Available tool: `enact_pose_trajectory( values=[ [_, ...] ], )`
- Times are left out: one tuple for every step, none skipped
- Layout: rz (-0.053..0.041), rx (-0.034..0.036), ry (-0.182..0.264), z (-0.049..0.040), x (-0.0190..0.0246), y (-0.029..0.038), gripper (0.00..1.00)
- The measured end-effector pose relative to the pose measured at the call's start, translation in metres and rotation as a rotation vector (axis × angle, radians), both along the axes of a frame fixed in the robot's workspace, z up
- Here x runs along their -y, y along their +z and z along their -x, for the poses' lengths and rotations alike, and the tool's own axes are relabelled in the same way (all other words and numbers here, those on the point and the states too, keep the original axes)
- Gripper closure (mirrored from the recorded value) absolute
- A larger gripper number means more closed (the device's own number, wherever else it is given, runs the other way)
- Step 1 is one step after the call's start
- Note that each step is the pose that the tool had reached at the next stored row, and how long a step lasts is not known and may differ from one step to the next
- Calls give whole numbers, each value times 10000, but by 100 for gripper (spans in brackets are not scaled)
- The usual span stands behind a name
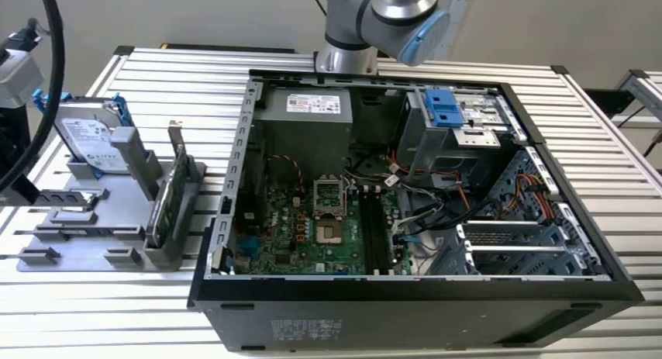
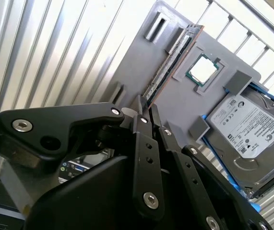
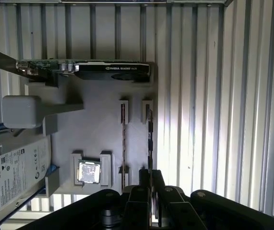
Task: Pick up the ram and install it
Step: 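Pick up the ram and move it above insertion slot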
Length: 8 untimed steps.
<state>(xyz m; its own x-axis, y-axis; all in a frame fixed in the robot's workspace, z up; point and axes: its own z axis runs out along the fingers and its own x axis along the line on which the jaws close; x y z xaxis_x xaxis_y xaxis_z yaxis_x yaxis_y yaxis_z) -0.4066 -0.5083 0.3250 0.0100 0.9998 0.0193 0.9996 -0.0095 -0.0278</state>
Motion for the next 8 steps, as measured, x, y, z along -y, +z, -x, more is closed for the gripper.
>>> enact_pose_trajectory(
  values=[
    [-1, 0, -1, 0, 0, 8, 100],
    [0, 0, -1, 0, 0, 18, 100],
    [0, 0, -1, 0, 0, 26, 100],
    [0, 0, -1, 0, 0, 34, 100],
    [0, 0, -1, 0, 0, 42, 100],
    [0, 0, -1, 0, 0, 50, 100],
    [0, 0, -1, 1, 1, 59, 100],
    [0, 0, -1, 1, 1, 68, 100]
  ],
)
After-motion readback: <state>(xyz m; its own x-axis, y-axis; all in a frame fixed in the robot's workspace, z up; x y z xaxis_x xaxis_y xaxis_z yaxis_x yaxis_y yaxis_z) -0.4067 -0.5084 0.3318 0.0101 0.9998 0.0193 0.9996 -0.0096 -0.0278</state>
